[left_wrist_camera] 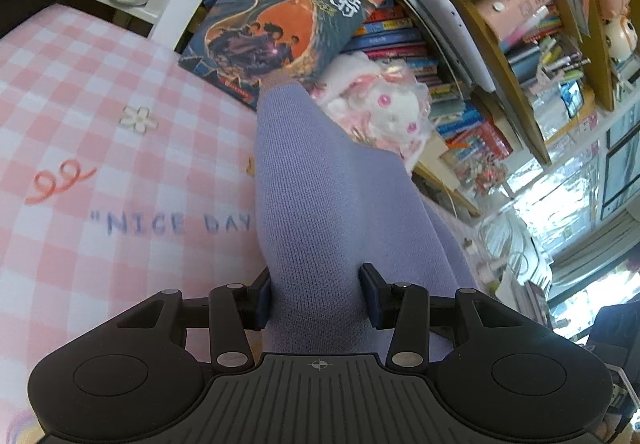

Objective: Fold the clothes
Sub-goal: 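Lift and carry the folded sweater toward the plush bunny with both grippers, then lower the folded sweater onto the table and open both grippers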

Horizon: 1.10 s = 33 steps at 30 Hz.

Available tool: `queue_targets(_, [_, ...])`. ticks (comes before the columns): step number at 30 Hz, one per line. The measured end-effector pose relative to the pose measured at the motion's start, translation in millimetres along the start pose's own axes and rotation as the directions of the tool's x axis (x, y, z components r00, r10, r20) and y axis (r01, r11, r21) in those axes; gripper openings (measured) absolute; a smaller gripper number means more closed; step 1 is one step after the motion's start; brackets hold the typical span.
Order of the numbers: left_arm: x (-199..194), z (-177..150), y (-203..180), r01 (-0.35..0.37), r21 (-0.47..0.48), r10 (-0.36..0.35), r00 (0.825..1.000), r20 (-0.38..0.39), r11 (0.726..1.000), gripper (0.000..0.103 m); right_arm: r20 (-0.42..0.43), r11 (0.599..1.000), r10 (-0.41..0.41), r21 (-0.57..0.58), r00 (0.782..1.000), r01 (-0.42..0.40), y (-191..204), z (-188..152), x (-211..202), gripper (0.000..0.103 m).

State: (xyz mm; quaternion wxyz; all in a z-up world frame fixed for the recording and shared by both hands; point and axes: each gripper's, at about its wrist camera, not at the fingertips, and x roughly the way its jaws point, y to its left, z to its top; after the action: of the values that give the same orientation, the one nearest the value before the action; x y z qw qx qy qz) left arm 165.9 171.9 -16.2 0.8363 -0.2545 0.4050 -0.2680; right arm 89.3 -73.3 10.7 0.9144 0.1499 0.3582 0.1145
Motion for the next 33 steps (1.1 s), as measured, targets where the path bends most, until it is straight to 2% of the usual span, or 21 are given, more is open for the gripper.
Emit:
queue_targets(8, [29.6, 35.9, 11.4, -0.031, 0.008, 0.031, 0.999, 0.015, 0.999, 0.043, -0.002, 0.999, 0.006, -0.032, 1.000, -0.006, -9.0, 35.2, 48.9, 0.032])
queue_targets(15, [57.4, 45.0, 28.3, -0.045, -0.024, 0.045, 0.999, -0.001, 0.999, 0.044, 0.005, 0.999, 0.019, -0.037, 1.000, -0.018, -25.7, 41.3, 77.4, 0.033])
queue_targets(16, [62.9, 43.0, 33.0, -0.058, -0.033, 0.058, 0.998, -0.010, 0.998, 0.044, -0.002, 1.000, 0.017, -0.020, 1.000, -0.018, -31.3, 39.7, 83.1, 0.035])
queue_targets(18, [70.2, 37.4, 42.1, -0.080, -0.058, 0.080, 0.997, -0.011, 0.995, 0.052, -0.032, 0.999, 0.009, 0.037, 0.999, -0.008, -45.5, 35.0, 96.1, 0.038])
queue_targets(19, [69.9, 35.2, 44.5, -0.069, -0.066, 0.069, 0.998, 0.003, 0.995, 0.053, -0.045, 0.997, 0.012, 0.079, 0.999, -0.008, -54.1, 31.9, 101.8, 0.045])
queue_targets(21, [69.9, 33.1, 45.7, -0.066, -0.073, 0.067, 0.998, 0.009, 0.995, 0.055, -0.026, 0.982, 0.055, 0.180, 0.998, -0.049, -71.1, 25.5, 104.0, 0.049])
queue_targets(23, [69.1, 33.1, 43.6, -0.081, -0.068, 0.082, 0.997, 0.012, 0.994, 0.058, -0.024, 0.973, 0.070, 0.223, 0.997, -0.062, -78.3, 22.0, 104.8, 0.056])
queue_targets(24, [68.1, 33.3, 41.6, -0.092, -0.064, 0.093, 0.996, 0.014, 0.994, 0.059, -0.023, 0.972, 0.069, 0.225, 0.997, -0.062, -78.8, 21.6, 104.7, 0.057])
queue_targets(26, [66.0, 33.7, 37.5, -0.115, -0.055, 0.117, 0.993, 0.018, 0.992, 0.061, -0.027, 0.979, 0.043, 0.201, 0.999, -0.037, -74.6, 23.0, 103.5, 0.066])
queue_targets(28, [58.6, 28.8, 28.6, -0.155, -0.015, 0.156, 0.987, 0.032, 0.988, 0.064, -0.029, 0.984, 0.008, 0.177, 1.000, -0.003, -69.5, 25.3, 99.9, 0.071])
queue_targets(31, [46.1, 20.2, 13.8, -0.220, 0.050, 0.217, 0.974, 0.060, 0.974, 0.066, -0.019, 0.984, -0.031, 0.173, 0.999, 0.034, -64.1, 27.1, 87.5, 0.074])
queue_targets(33, [37.8, 14.4, 4.0, -0.263, 0.093, 0.256, 0.963, 0.080, 0.960, 0.069, 0.009, 0.983, -0.060, 0.174, 0.998, 0.058, -59.6, 26.1, 73.9, 0.081])
